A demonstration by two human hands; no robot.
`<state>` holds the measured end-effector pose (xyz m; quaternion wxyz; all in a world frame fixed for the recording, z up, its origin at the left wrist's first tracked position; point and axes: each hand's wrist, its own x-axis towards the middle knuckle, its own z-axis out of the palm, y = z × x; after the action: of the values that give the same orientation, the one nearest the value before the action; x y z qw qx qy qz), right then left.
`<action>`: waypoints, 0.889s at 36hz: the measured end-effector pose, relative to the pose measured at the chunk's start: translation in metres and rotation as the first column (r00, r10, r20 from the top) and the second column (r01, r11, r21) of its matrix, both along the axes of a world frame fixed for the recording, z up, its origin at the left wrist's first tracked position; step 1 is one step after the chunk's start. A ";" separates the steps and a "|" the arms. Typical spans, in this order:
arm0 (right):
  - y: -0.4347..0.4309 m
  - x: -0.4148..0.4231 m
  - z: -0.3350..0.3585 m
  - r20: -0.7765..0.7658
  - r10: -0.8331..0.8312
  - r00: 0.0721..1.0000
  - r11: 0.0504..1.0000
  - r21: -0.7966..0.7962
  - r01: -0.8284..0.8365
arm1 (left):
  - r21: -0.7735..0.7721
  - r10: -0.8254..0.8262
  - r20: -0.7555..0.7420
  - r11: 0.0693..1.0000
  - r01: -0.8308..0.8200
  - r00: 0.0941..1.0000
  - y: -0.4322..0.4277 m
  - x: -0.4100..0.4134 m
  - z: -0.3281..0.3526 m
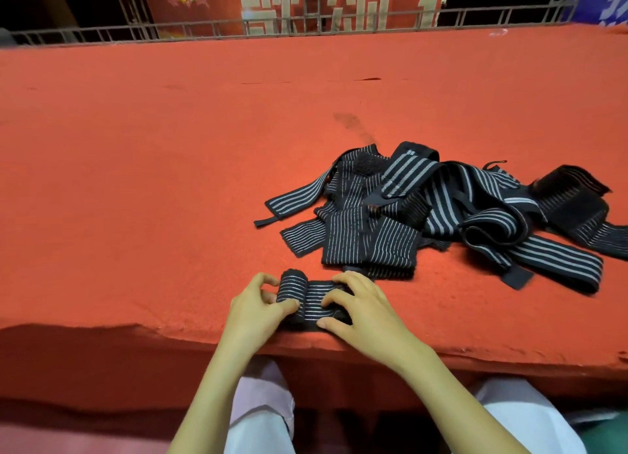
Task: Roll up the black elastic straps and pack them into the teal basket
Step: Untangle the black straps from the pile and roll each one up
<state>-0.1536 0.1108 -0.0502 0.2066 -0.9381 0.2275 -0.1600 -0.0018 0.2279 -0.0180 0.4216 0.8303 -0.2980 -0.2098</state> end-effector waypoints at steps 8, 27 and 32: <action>-0.008 -0.013 -0.003 0.063 0.022 0.998 0.983 0.180 -0.033 | -0.090 -0.066 0.324 0.991 0.100 0.944 -0.012 -0.033 -0.004; -0.008 -0.027 0.002 -0.144 -0.506 0.850 0.849 0.089 0.521 | -0.141 -0.233 0.144 0.957 0.253 0.962 -0.028 -0.037 -0.008; -0.008 -0.031 0.001 -0.020 -0.507 0.862 0.855 0.114 0.505 | -0.047 -0.196 0.120 0.978 0.203 0.973 -0.027 -0.040 -0.012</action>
<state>-0.1846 0.1026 -0.0487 0.2121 -0.8310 0.4737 -0.2002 -0.0417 0.2006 -0.0302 0.4049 0.7939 -0.4099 -0.1941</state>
